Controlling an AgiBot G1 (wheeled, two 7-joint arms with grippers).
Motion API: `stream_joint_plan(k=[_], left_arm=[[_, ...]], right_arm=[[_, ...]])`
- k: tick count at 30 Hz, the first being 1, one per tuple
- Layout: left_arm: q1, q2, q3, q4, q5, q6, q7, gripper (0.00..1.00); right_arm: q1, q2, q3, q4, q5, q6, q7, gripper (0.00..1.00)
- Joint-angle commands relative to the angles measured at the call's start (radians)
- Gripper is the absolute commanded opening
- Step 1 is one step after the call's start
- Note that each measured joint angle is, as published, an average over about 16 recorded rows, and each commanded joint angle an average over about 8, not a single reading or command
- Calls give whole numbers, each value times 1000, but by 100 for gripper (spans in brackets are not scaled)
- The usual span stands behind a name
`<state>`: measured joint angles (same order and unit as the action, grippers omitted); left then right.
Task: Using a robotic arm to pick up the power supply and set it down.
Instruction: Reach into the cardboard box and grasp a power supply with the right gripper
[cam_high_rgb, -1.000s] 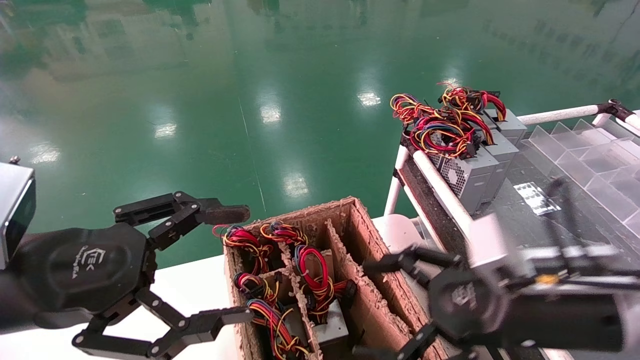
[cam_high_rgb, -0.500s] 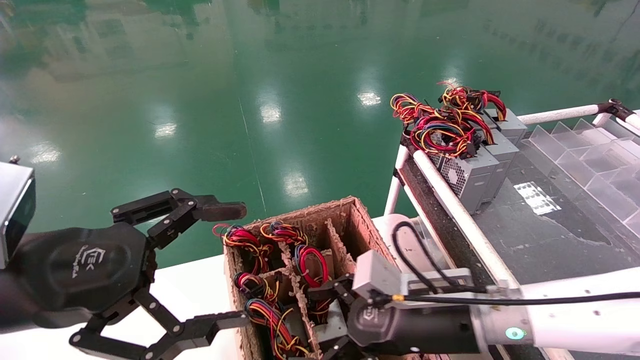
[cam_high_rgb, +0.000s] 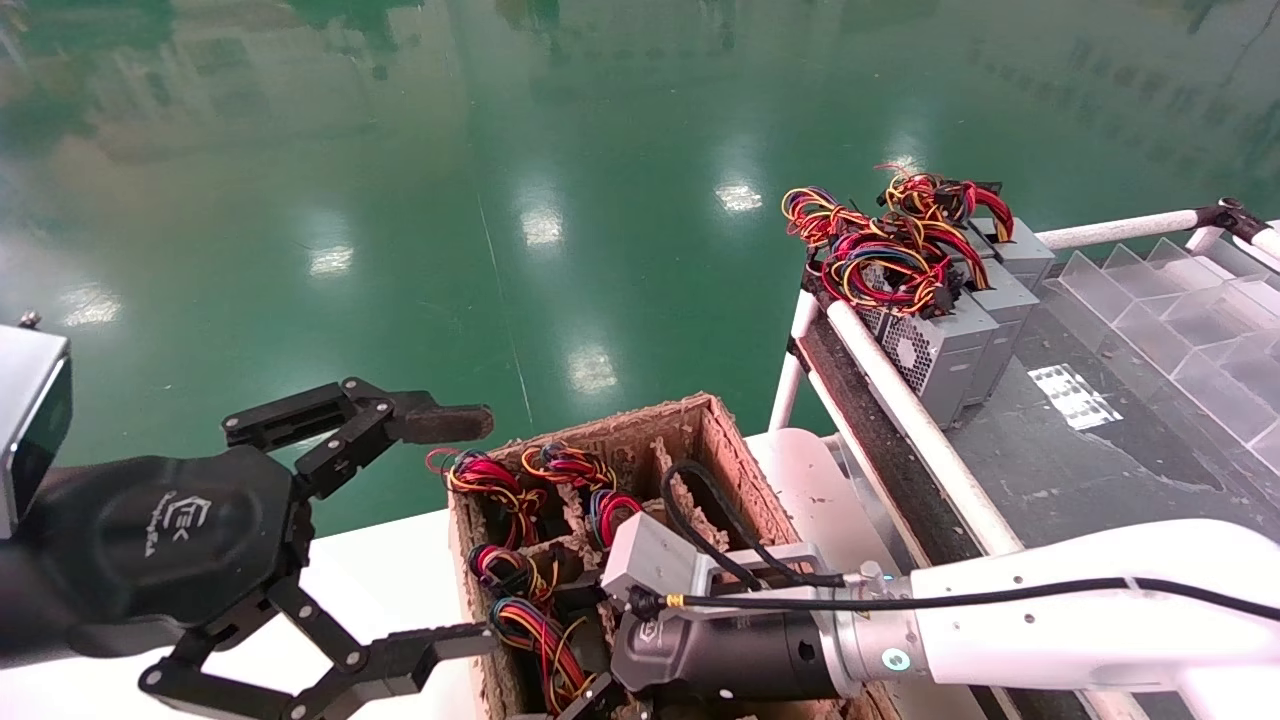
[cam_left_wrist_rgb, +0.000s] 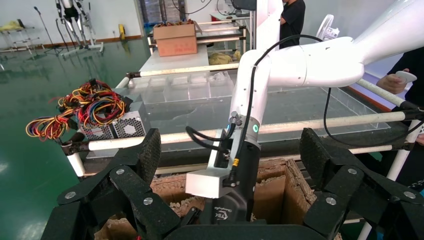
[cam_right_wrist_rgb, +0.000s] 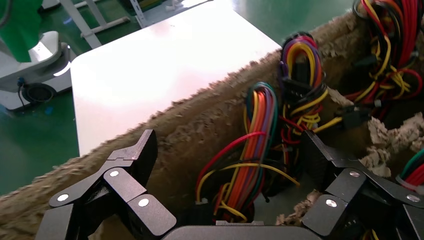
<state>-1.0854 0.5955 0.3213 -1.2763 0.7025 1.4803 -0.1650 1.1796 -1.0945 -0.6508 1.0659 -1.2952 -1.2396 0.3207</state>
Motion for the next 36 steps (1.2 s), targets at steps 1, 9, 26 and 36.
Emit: stream_joint_plan(k=[1,9,26,36], left_arm=[[0,0,0,0,0,0,0,100],[0,0,0,0,0,0,0,100],[0,0,1,0,-1,0,0,100],[0,0,1,0,-1,0,1,100]], right_arm=[[4,-13,-6,-16,-8,5,3,5],[10,-23,-1,-65,14,-19,-22,0],[32,-48,3,-174,42,-66,-66,0],[41,-58,5,-226,52,-86,-93,0]])
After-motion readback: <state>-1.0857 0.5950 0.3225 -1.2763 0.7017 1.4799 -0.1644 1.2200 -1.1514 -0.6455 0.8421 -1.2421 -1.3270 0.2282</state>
